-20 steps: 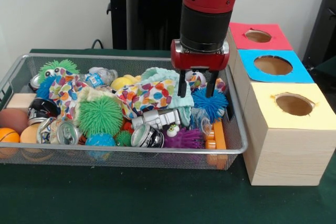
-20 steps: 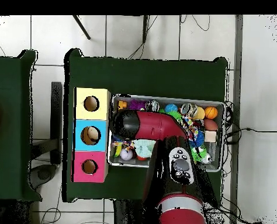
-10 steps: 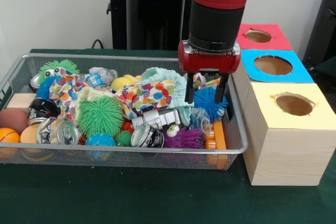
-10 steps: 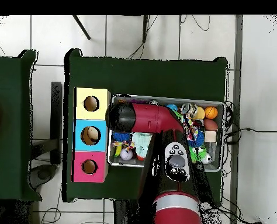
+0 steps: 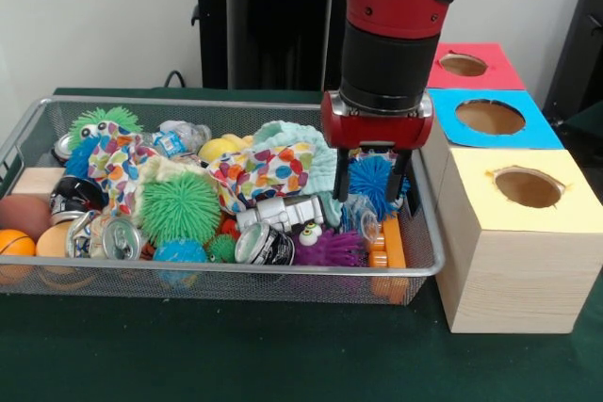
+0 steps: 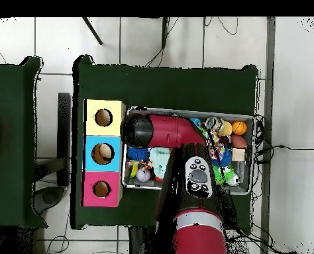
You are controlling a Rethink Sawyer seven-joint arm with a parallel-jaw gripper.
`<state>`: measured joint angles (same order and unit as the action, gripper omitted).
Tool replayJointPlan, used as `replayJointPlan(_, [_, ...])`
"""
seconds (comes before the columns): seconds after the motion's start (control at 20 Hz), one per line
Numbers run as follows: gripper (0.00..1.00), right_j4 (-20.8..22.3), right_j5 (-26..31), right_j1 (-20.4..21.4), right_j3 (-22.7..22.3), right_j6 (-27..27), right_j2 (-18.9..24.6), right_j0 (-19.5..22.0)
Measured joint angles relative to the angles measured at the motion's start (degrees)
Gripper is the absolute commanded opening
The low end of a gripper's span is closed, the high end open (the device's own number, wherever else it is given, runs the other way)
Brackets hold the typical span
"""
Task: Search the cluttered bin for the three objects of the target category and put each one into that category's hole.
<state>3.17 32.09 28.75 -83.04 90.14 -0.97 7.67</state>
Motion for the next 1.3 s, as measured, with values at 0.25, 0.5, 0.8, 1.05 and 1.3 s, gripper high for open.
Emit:
replayJointPlan(0.25, [1.00, -0.01, -0.58, -1.26, -0.01, 0.00, 0.06, 0.17])
replayJointPlan(0.5, [1.00, -0.01, -1.04, -1.59, -0.41, 0.00, 0.09, 0.51])
replayJointPlan(0.8, [1.00, -0.01, -2.47, -1.92, -0.43, 0.00, 0.09, 0.56])
replayJointPlan(1.05, [1.00, -0.01, -4.22, -3.09, -0.42, 0.00, 0.10, 0.56])
replayJointPlan(1.3, [1.00, -0.02, -5.24, -4.19, -0.42, 0.00, 0.10, 0.56])
